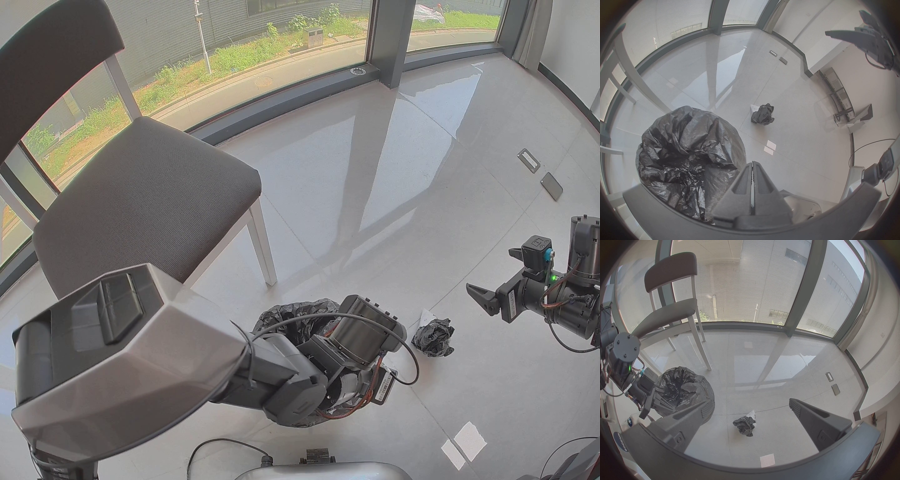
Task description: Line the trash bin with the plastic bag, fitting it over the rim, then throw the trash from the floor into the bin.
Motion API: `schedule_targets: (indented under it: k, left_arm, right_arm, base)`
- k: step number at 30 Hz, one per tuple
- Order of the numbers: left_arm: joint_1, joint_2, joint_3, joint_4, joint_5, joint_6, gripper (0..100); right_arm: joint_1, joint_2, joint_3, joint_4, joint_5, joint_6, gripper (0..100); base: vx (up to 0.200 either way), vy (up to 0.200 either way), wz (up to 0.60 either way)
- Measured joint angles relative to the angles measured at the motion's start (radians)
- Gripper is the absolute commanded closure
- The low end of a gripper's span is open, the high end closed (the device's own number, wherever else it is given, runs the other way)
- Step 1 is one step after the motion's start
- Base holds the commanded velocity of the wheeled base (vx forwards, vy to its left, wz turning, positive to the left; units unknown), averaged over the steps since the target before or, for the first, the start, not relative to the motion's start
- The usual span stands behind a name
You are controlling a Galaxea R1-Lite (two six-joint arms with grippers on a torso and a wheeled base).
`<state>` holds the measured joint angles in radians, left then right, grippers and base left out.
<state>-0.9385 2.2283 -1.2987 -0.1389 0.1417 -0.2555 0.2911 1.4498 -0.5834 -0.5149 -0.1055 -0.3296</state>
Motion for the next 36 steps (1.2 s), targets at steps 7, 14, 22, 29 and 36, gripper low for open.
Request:
schedule_targets:
  k: [7,14,22,29,36]
  left_arm:
    - [0.026,-0.022,0.004,0.006,0.022,-0.008,100]
    - [0.061,-0.071,0.065,0.009,0.034,-0.004,0]
    - [0.113,-0.16,0.172,0.005,0.051,-0.002,0]
    - [0.157,-0.231,0.268,0.005,0.07,0.004,0]
    - [0.237,-0.298,0.372,0.009,0.075,0.072,0]
  right_arm:
    - [-0.001,-0.002,0.001,0.0,0.0,0.0,0]
    - [-0.002,-0.002,0.005,0.0,0.0,0.001,0]
    - [-0.002,0.004,0.001,0.0,0.0,0.001,0]
    - [-0.001,0.011,-0.004,0.0,0.0,0.001,0]
    - [0.0,0.017,-0.002,0.0,0.0,0.0,0]
  base:
    - [0.0,0.0,0.0]
    - [0.0,0.0,0.0]
    - [0.0,0.0,0.0]
    - [0.0,0.0,0.0]
    - [0.0,0.0,0.0]
